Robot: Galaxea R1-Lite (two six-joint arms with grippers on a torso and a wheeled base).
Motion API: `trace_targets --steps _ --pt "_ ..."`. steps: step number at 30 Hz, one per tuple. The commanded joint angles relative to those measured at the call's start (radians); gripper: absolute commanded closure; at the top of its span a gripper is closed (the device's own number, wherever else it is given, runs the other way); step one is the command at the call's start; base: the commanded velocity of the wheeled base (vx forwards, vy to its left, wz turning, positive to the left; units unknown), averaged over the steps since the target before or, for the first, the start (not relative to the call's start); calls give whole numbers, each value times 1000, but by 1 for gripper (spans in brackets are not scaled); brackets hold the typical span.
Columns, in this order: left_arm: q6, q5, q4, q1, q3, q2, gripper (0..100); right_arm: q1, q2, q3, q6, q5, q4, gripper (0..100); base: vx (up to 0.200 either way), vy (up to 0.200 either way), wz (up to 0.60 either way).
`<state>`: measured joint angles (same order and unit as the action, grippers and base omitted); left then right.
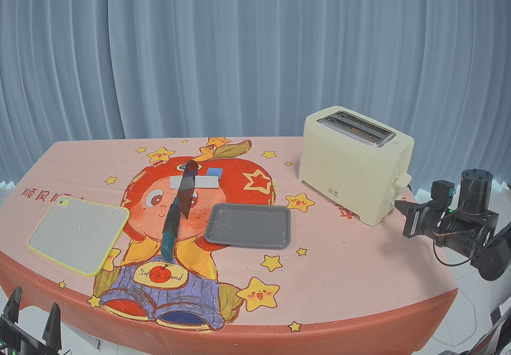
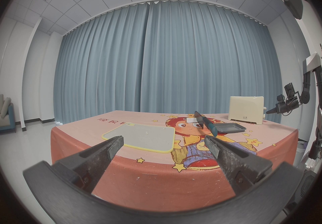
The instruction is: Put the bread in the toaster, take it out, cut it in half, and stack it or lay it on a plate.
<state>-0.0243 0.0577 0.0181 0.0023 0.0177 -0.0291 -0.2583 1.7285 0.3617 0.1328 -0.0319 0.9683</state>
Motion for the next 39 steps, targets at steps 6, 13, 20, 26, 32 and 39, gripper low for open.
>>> trace_targets --steps 6,13,20,26,32,39 --pt "0 1 0 1 -18 0 0 16 32 16 1 -2 10 100 0 0 0" --pt "0 1 0 1 -18 0 0 17 36 20 1 0 10 100 0 0 0" --pt "0 1 0 1 -18 0 0 21 36 25 1 0 4 100 0 0 0" --pt "0 1 0 -1 -18 0 0 21 39 26 5 0 3 100 0 0 0" --pt "0 1 0 1 -18 0 0 34 39 36 5 0 3 100 0 0 0" --pt "0 1 0 1 -18 0 0 34 60 37 7 0 10 100 0 0 0"
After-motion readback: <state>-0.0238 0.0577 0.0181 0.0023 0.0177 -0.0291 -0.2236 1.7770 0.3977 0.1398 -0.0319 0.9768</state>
